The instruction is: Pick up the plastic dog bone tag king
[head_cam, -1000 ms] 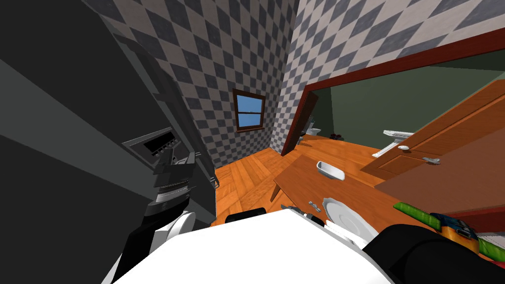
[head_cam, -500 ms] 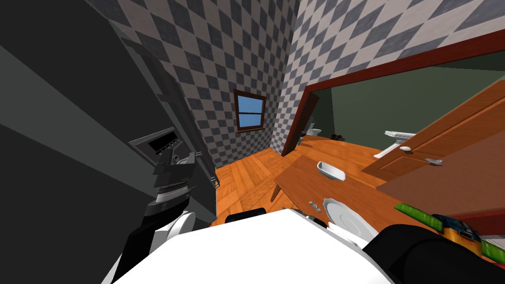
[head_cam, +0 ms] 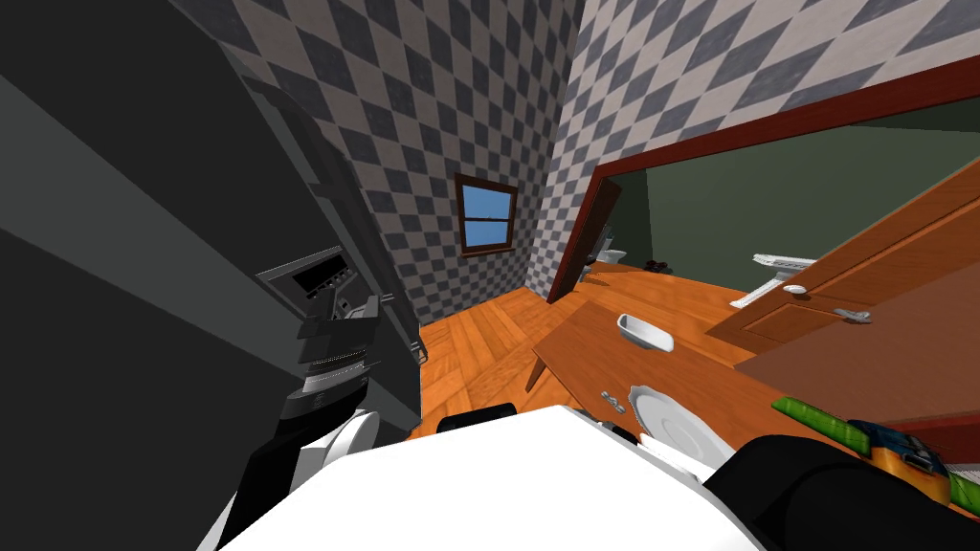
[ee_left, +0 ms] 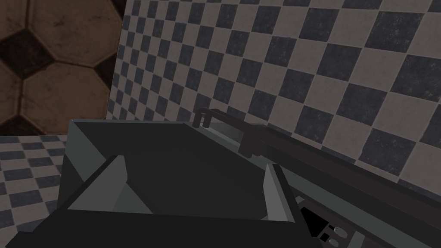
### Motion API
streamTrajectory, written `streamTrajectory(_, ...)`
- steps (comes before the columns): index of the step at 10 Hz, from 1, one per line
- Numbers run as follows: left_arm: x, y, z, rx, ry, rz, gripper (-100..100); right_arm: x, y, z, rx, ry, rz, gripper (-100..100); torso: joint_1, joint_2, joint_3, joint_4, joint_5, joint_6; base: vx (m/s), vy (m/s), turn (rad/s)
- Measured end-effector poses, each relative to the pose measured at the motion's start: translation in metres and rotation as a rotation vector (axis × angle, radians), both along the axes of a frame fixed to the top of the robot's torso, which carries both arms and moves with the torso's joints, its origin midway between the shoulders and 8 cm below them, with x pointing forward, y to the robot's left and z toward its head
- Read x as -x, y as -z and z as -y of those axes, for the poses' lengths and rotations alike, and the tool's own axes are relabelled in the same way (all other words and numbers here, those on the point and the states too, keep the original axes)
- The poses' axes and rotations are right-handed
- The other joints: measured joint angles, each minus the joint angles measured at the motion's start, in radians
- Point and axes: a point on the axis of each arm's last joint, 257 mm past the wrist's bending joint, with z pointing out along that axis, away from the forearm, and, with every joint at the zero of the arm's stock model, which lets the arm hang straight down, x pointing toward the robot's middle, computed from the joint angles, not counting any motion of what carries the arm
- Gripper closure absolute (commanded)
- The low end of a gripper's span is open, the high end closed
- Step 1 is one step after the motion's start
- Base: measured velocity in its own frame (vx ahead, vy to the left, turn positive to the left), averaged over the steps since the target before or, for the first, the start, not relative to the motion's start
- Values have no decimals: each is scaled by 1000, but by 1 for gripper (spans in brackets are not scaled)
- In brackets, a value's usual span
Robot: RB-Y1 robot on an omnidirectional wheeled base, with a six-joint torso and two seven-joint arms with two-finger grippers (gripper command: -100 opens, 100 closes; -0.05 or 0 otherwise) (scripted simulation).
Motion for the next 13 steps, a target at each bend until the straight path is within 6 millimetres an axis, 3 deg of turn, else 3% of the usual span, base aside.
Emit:
streamTrajectory(1,0,0,0,0,0,0,0,17,3,10,24,-11,-26,-100,1,1,1,0,0,0,-17,15,55)
streamTrajectory(2,0,0,0,0,0,0,0,21,4,13,34,-19,-34,-100,0,0,0,0,0,0,6,-5,-19)
streamTrajectory(10,0,0,0,0,0,0,0,21,6,14,38,-20,-38,-100,-1,-1,-1,0,0,0,-3,3,9)
streamTrajectory(13,0,0,0,0,0,0,0,51,15,37,96,-48,-96,-100,0,0,0,0,0,0,-21,20,70)
